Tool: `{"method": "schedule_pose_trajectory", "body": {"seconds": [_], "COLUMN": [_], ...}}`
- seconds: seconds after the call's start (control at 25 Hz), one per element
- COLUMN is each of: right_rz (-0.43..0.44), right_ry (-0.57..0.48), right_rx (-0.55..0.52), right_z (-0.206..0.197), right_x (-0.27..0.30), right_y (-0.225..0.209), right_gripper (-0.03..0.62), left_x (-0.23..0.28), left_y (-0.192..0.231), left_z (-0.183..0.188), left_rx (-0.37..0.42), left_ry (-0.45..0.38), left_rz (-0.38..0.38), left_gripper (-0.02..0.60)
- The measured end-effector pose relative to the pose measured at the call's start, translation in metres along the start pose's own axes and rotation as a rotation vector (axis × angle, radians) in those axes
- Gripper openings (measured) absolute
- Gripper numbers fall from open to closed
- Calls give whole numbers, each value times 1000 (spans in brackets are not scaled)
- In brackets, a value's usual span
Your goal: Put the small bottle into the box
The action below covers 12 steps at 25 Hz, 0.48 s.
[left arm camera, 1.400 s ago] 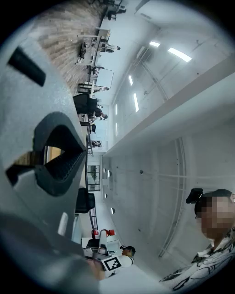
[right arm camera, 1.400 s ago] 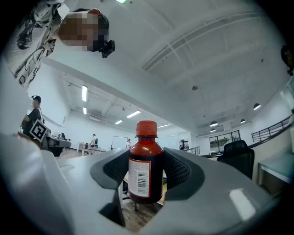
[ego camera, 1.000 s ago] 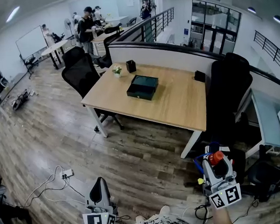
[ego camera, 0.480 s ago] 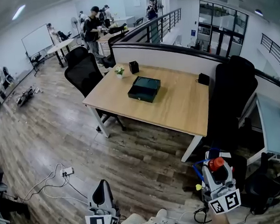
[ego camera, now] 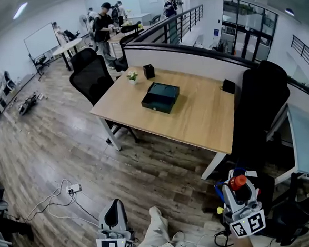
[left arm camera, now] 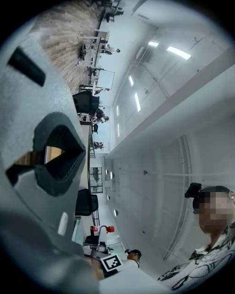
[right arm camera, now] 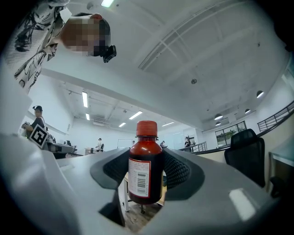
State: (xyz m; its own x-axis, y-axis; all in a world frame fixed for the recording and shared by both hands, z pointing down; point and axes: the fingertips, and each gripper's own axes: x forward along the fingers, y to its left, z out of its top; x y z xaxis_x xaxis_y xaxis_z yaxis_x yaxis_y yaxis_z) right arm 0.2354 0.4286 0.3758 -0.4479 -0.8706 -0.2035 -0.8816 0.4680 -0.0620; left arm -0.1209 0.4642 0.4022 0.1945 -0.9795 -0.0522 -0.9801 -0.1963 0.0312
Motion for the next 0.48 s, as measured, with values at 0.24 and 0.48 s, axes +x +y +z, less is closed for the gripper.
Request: {"method": "schedule_pose_trajectory", "body": {"seconds": [0.24, 0.48], "right_rz": [-15, -43], "right_ry": [10, -18], "right_rx": [-45, -60], "right_z": [-8, -1], "right_x": [56, 120], "right_y": [-16, -27], "right_gripper": [229, 229], "left_x": [62, 128], "left_y": [26, 59], "left_z": [-7, 5], "left_rx": [5, 12], "left_ry": [-8, -40], "left_rz": [-14, -38], "left_gripper": [-2, -2]}}
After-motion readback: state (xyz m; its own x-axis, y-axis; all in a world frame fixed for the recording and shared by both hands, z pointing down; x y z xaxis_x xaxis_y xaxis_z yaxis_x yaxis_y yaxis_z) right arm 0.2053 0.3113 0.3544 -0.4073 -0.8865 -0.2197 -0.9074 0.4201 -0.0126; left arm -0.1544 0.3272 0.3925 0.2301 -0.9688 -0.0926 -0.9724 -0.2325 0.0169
